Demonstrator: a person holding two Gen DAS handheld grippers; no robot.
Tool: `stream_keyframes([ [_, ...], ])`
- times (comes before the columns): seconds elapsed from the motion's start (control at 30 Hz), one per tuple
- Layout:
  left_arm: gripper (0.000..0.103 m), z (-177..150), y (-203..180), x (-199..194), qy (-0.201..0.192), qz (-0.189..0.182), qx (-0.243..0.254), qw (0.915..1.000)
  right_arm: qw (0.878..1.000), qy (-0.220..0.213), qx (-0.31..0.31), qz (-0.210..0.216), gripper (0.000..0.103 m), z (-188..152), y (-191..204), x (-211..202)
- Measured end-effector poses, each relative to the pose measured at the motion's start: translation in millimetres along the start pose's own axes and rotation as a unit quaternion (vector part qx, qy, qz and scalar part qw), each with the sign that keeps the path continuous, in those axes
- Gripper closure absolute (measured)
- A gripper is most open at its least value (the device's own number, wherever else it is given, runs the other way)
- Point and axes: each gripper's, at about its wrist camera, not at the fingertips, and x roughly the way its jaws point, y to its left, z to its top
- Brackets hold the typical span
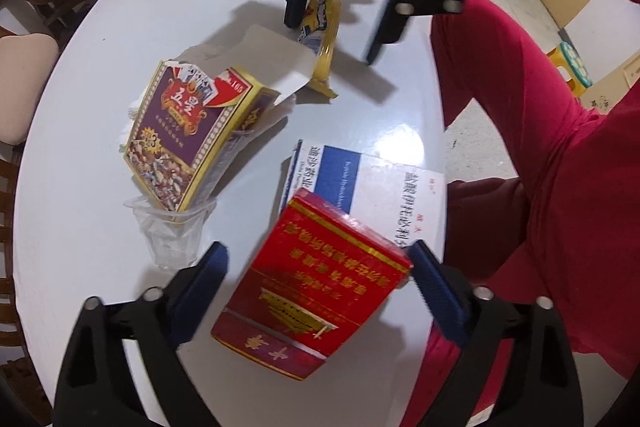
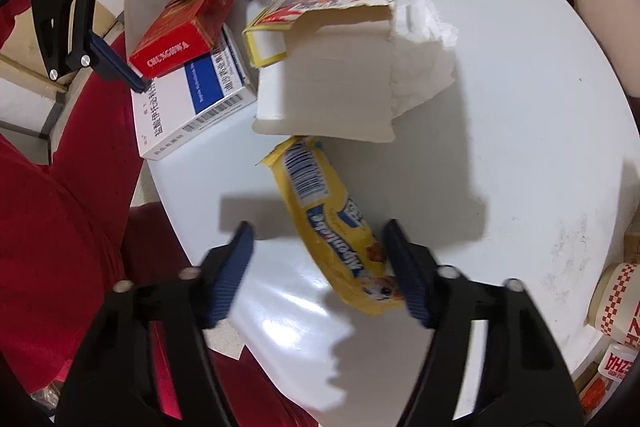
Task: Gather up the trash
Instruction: 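Grasp the yellow candy bar wrapper with the right gripper while the left gripper grasps the red cigarette pack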
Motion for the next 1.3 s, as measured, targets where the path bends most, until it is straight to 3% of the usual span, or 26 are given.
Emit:
stream_keyframes([
  [0.17, 0.029, 0.4, -7.2, 0.0, -0.009, 0.009, 0.007, 0.9999, 1.0, -0.001, 0.005, -0.01, 0.055, 0.8, -1.6, -2.2],
  [0.27, 0.037, 2.2, -5.7, -2.4, -0.019, 0.014, 0.0, 0.9997, 1.0, -0.004, 0.006, -0.023, 0.066, 1.0, -0.1, -2.9],
  [0.3, 0.038, 2.5, -5.9, -2.4, -0.021, 0.015, -0.004, 0.9997, 1.0, -0.006, 0.01, -0.023, 0.072, 0.5, -0.3, -3.2],
  [0.53, 0.039, 6.1, 7.4, -4.9, -0.025, 0.027, -0.071, 0.9968, 0.997, -0.025, 0.067, -0.038, 0.082, -4.2, -2.5, -5.3],
  [0.8, 0.04, 1.1, 21.7, -8.8, -0.045, 0.088, -0.166, 0.9812, 0.984, -0.057, 0.15, -0.072, 0.09, -13.0, -1.1, -7.2],
  [1.3, 0.041, -16.8, 29.9, -36.2, -0.064, 0.128, -0.249, 0.9578, 0.963, -0.067, 0.221, -0.137, 0.092, -24.7, 4.4, -23.5],
])
